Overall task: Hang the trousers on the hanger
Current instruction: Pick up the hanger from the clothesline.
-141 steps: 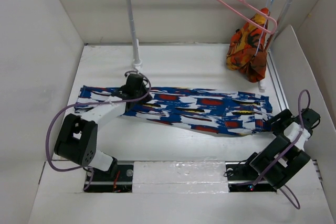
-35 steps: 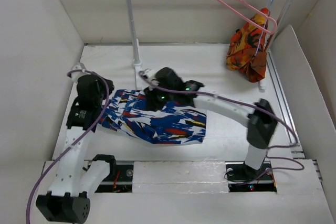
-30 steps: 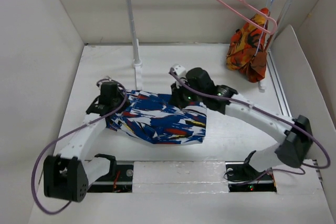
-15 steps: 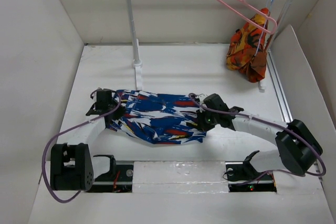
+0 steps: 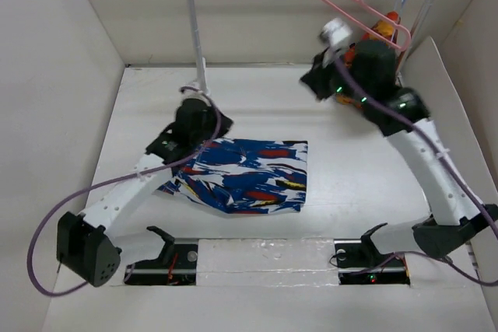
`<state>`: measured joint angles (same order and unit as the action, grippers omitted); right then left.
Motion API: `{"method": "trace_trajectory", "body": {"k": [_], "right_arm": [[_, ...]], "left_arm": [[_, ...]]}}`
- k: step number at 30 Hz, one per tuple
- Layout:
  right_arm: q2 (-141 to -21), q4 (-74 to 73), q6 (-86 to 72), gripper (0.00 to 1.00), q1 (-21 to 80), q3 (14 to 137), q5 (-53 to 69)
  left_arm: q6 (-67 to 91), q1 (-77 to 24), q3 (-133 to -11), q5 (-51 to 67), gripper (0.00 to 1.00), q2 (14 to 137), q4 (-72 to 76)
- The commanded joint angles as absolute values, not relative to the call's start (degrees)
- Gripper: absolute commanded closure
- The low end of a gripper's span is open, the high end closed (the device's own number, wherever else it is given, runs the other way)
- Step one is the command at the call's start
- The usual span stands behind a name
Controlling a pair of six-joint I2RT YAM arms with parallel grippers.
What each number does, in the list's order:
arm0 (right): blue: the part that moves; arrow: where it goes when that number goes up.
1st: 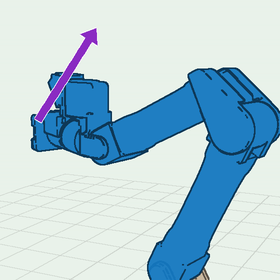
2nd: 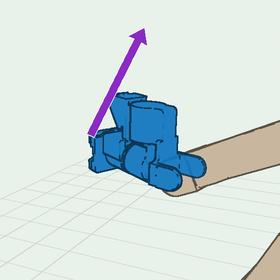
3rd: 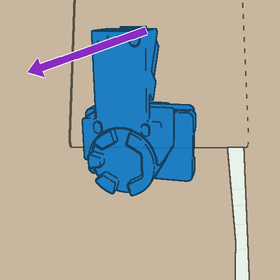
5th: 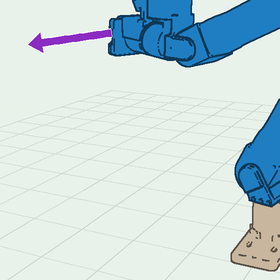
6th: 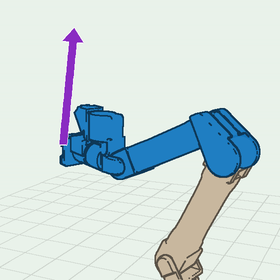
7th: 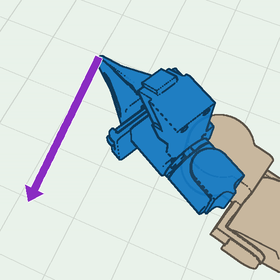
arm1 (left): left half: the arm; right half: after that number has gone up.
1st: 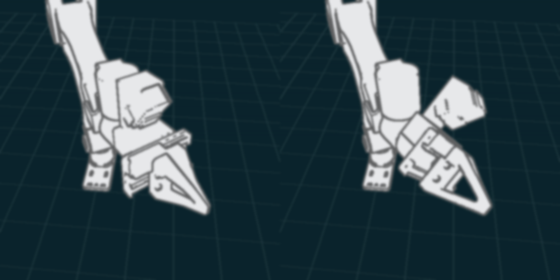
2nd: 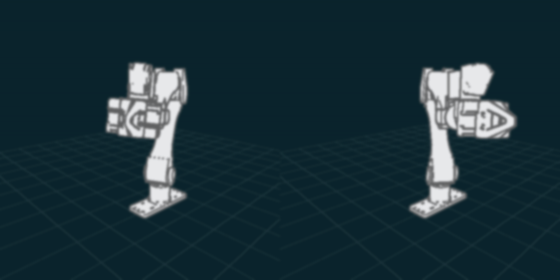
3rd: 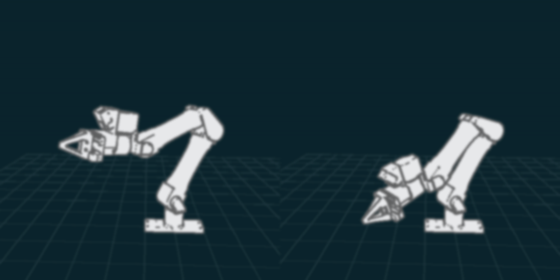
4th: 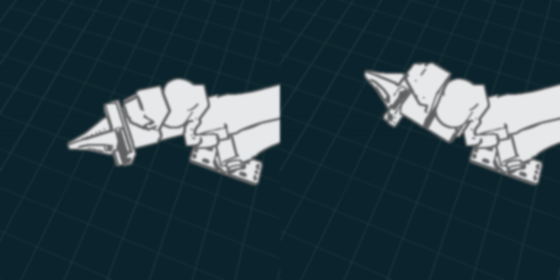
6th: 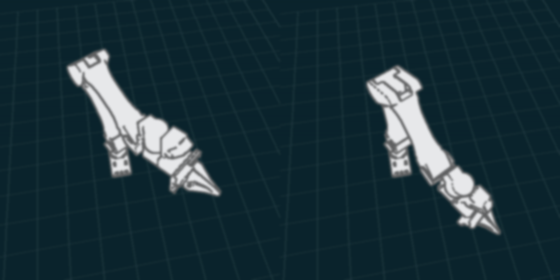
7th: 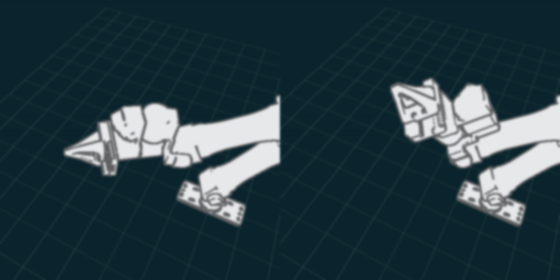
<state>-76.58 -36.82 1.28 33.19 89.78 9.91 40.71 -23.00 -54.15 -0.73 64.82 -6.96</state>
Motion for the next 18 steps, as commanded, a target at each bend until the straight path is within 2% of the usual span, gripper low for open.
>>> {"method": "trace_trajectory", "body": {"k": [1,5,6,7,10,14,15,17,18], "right_arm": [[-79.6,-42.9,10.1,1.00,23.2,106.9,14.4],[-86.3,-41.8,12.5,0.99,10.3,122.8,19.4],[-89.7,-42.4,12.8,0.91,4.8,125.8,20.5],[-91.4,-43.8,13.4,0.68,2.1,130.8,24.1],[-96.5,-44.8,14.6,0.35,-5.9,135.0,27.7],[-98.6,-42.2,15.1,0.25,-10.9,136.5,26.2],[-99.0,-41.5,14.3,0.24,-11.8,136.6,26.7],[-101.0,-40.0,13.1,0.21,-14.2,136.8,28.6],[-102.4,-40.3,12.0,0.20,-15.1,138.8,29.5]], "left_arm": [[37.0,-38.1,-56.4,-6.8,1.00,69.1,-6.8],[38.7,-48.6,-58.7,-10.6,1.00,75.7,-5.6],[39.3,-49.1,-58.3,-9.2,1.00,76.4,-4.9],[39.8,-50.0,-57.7,-7.6,1.00,77.5,-4.1],[41.1,-51.8,-54.1,-4.0,1.00,76.9,-0.4],[40.3,-56.1,-51.0,-4.2,1.00,74.5,3.2],[39.6,-56.7,-50.5,-3.7,0.89,73.9,3.8],[39.3,-56.7,-49.7,-2.7,0.78,73.2,3.8],[38.8,-56.7,-49.6,-2.6,0.70,73.1,3.6]]}}
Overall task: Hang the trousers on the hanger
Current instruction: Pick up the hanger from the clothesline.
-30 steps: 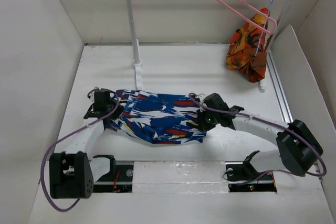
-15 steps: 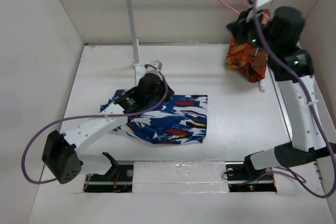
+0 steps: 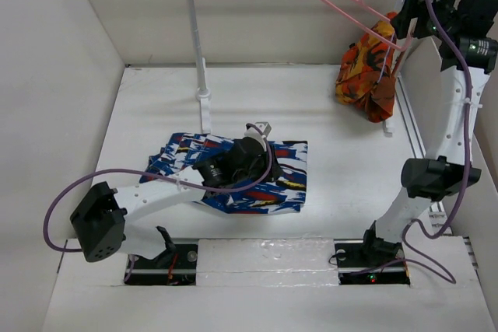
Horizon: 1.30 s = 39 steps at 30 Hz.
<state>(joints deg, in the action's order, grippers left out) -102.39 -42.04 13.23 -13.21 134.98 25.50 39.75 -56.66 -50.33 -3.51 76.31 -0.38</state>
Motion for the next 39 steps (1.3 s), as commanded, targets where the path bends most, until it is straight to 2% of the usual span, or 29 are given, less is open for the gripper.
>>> {"method": "trace_trajectory", "body": {"k": [1,6,9,12,15,16,18,19,23,27,29,34,39], "right_arm": [[-103.6,-40.7,11.3,0.19,-16.9,139.8,33.3],[-109.2,-41.5,8.9,0.19,-18.5,141.0,42.9],[-106.5,-41.5,11.7,0.20,-15.4,137.4,40.9],[-105.2,-39.1,11.4,0.26,-15.4,132.1,40.2],[-105.2,-39.1,11.7,0.41,-15.4,131.5,40.3],[-104.7,-39.3,12.0,0.55,-14.7,131.5,38.8],[-103.0,-37.8,13.4,0.67,-12.9,128.9,37.2],[-100.9,-36.5,14.3,0.81,-11.2,127.0,34.1],[-96.9,-34.2,15.8,1.00,-5.5,123.8,24.9],[-95.5,-34.6,18.0,1.00,-1.6,123.4,19.0],[-94.1,-33.2,18.9,1.00,1.0,122.6,12.2],[-89.3,-32.3,20.4,1.00,9.4,119.6,-7.2],[-83.9,-30.5,20.5,1.00,13.4,110.0,-14.6]], "left_arm": [[38.3,-56.7,-49.7,-2.5,0.67,73.1,2.9],[37.4,-56.7,-50.0,-3.5,0.66,73.2,1.5],[37.4,-56.0,-50.0,-3.3,0.66,73.4,1.1],[37.1,-55.4,-49.7,-2.8,0.66,73.3,1.1],[37.2,-54.8,-49.2,-2.6,0.67,73.0,1.1],[37.4,-54.8,-49.0,-2.5,0.67,72.9,1.3],[37.5,-54.8,-49.0,-2.3,0.67,72.9,1.4],[37.6,-54.8,-49.2,-2.2,0.67,72.9,1.4],[37.5,-54.8,-51.0,-1.9,0.67,73.1,0.8],[37.4,-54.3,-53.0,-2.2,0.67,73.4,0.1],[37.4,-54.3,-55.6,-2.8,0.66,73.6,-2.5],[37.1,-54.3,-65.5,-5.0,0.54,74.1,-8.4],[35.8,-53.8,-79.2,-7.6,0.46,75.6,-11.7]]}}
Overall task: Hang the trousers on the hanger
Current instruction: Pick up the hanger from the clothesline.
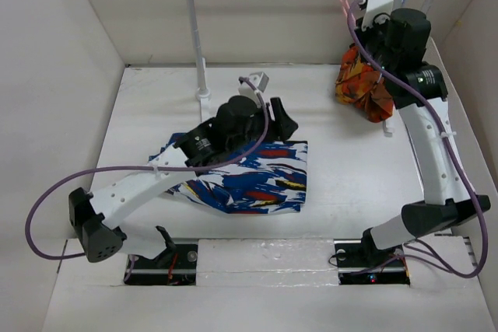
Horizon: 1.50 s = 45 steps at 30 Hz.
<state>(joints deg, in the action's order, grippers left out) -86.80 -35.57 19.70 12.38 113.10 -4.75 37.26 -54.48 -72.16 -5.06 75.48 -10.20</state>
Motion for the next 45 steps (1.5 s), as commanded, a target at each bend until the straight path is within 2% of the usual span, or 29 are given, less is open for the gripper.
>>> {"method": "trace_trajectory", "body": {"k": [1,6,17,28,30,31,32,33,36,37,39,42,43,45], "right_arm": [[-83.2,-31.1,20.4,1.00,14.9,108.5,-16.5],[-73.1,-27.5,19.1,1.00,20.8,91.3,-21.5],[-57.9,-27.2,12.1,1.00,27.2,70.8,-19.5],[-53.4,-30.2,11.3,1.00,28.4,66.4,-15.6],[-53.3,-30.8,10.7,1.00,28.9,65.6,-16.8],[-53.3,-30.9,10.7,1.00,28.9,65.3,-16.9],[-53.0,-31.1,10.5,1.00,28.9,65.0,-17.1],[-52.8,-31.3,10.6,1.00,28.9,64.8,-17.5],[-53.1,-31.5,11.0,1.00,28.4,64.9,-17.1],[-53.1,-31.2,11.2,1.00,28.4,64.9,-16.3],[-53.4,-30.5,11.4,1.00,28.4,64.9,-14.6],[-54.7,-31.7,10.5,1.00,29.0,65.5,-16.2],[-54.8,-32.2,10.5,1.00,29.0,65.5,-17.3],[-54.7,-32.5,10.4,1.00,29.0,65.0,-18.5]], "left_arm": [[35.8,-53.8,-81.3,-7.7,0.46,76.6,-12.4],[36.7,-52.7,-93.6,-7.5,0.40,82.9,-12.2],[41.0,-50.9,-111.8,-0.9,0.39,101.7,-14.2],[45.9,-50.9,-109.5,6.9,0.41,108.3,-6.1],[46.1,-51.4,-104.7,7.4,0.44,106.6,-1.7],[46.1,-52.1,-103.1,7.3,0.56,105.7,-0.5],[46.1,-52.1,-101.5,7.0,0.62,104.0,-0.4],[46.2,-52.6,-98.5,6.4,0.64,102.9,2.3],[47.5,-52.6,-94.4,5.1,0.57,100.5,5.3],[48.0,-52.0,-94.9,5.5,0.51,100.7,5.2],[48.1,-51.3,-97.6,6.5,0.48,102.6,4.3],[47.6,-51.3,-97.8,7.7,0.49,103.1,6.6],[47.5,-51.9,-97.3,7.5,0.53,102.9,7.4],[47.2,-52.5,-94.2,6.5,0.55,101.2,9.6]]}}
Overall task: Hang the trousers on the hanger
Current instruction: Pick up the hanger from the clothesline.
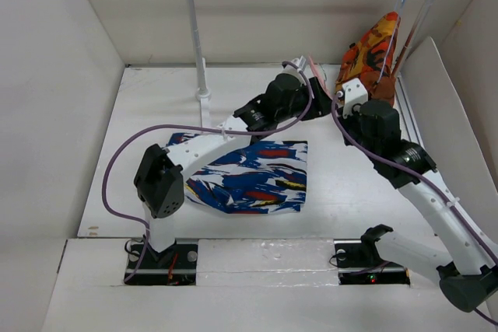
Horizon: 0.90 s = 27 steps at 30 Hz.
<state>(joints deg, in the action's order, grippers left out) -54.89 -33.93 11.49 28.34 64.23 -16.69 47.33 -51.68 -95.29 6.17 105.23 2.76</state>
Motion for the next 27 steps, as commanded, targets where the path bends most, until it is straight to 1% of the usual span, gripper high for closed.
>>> {"method": "trace_trajectory", "body": {"k": [1,3,4,6,9,12,13,17,21,24,25,27], "right_arm": [[-54.3,-32.5,10.4,1.00,29.0,64.9,-18.5],[-54.1,-32.8,10.5,1.00,29.0,64.4,-17.6],[-53.5,-32.5,10.6,1.00,29.0,64.2,-16.9],[-52.7,-30.9,10.6,1.00,29.0,63.2,-14.8],[-51.9,-30.5,9.7,1.00,29.0,62.7,-14.7],[-52.0,-30.9,9.5,1.00,29.5,62.6,-14.0],[-52.0,-30.9,9.4,1.00,30.1,62.5,-14.1],[-51.2,-31.5,8.1,1.00,31.4,61.6,-16.4],[-51.3,-32.8,8.4,1.00,31.4,61.9,-18.9],[-52.0,-33.7,8.9,1.00,31.4,62.4,-21.3],[-52.6,-33.9,9.4,1.00,31.4,62.6,-22.7],[-53.3,-33.8,9.7,1.00,31.4,62.7,-23.6]], "left_arm": [[47.4,-52.5,-92.8,6.3,0.55,100.5,11.1],[48.2,-52.5,-91.4,5.5,0.54,99.2,12.9],[48.3,-52.5,-92.4,5.6,0.50,99.8,12.2],[48.1,-51.9,-95.7,6.2,0.49,103.1,8.0],[47.1,-51.9,-102.3,5.4,0.51,106.4,3.7],[47.2,-51.9,-104.0,5.3,0.55,107.9,3.3],[47.4,-51.9,-104.3,5.3,0.59,108.2,3.3],[47.1,-51.3,-106.6,6.1,0.60,110.5,1.1],[47.9,-51.3,-104.2,5.5,0.61,109.3,0.1],[47.9,-51.3,-102.7,4.5,0.55,107.4,0.1],[47.9,-51.3,-102.5,4.5,0.48,106.6,0.1],[47.9,-51.3,-102.6,4.7,0.44,106.2,-1.5]]}}
